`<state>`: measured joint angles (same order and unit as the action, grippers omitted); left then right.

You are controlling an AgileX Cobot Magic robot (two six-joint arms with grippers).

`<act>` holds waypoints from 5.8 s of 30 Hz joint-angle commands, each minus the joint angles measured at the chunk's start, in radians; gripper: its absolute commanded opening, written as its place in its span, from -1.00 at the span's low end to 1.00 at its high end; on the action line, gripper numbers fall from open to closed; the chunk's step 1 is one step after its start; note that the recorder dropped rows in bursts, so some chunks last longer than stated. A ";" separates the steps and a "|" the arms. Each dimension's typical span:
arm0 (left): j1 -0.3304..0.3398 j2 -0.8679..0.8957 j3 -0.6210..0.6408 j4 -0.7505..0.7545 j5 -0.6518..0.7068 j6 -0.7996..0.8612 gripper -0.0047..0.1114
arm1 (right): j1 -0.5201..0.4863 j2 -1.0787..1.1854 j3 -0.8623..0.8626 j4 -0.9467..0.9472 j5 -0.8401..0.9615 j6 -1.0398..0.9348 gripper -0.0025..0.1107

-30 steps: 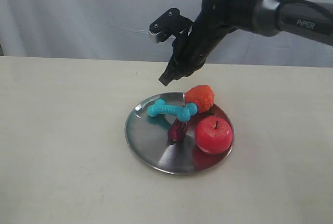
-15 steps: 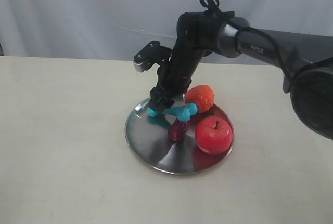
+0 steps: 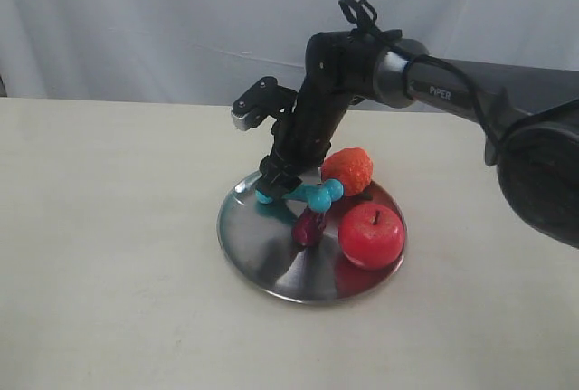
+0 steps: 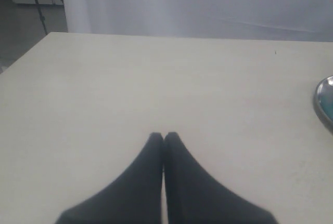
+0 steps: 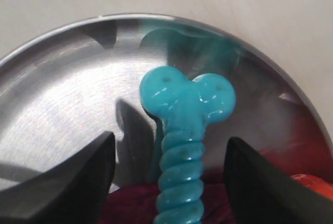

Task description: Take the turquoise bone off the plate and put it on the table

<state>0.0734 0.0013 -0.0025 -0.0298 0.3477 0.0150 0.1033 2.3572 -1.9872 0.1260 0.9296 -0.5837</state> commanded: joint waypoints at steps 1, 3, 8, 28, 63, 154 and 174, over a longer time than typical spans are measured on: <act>0.004 -0.001 0.003 -0.002 -0.005 -0.004 -0.92 | -0.002 -0.001 -0.001 0.003 -0.009 -0.011 0.07; 0.004 -0.001 0.003 -0.002 -0.005 -0.004 -0.92 | -0.002 0.005 -0.001 0.003 -0.009 -0.011 0.07; 0.004 -0.001 0.003 -0.002 -0.005 -0.004 -0.92 | -0.004 0.032 -0.001 0.001 -0.009 -0.011 0.07; 0.004 -0.001 0.003 -0.002 -0.005 -0.004 -0.92 | -0.006 0.026 -0.001 -0.048 -0.016 -0.009 -0.96; 0.004 -0.001 0.003 -0.002 -0.005 -0.004 -0.92 | -0.149 -0.573 0.007 -0.240 0.291 0.474 -0.96; 0.004 -0.001 0.003 -0.002 -0.005 -0.004 -0.92 | -0.366 -1.327 0.818 -0.048 -0.174 0.455 -0.96; 0.004 -0.001 0.003 -0.002 -0.005 -0.004 -0.92 | -0.366 -2.164 1.430 -0.064 -0.604 0.464 -0.96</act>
<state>0.0734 0.0013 -0.0025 -0.0298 0.3477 0.0150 -0.2603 0.2439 -0.5842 0.0668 0.3415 -0.1248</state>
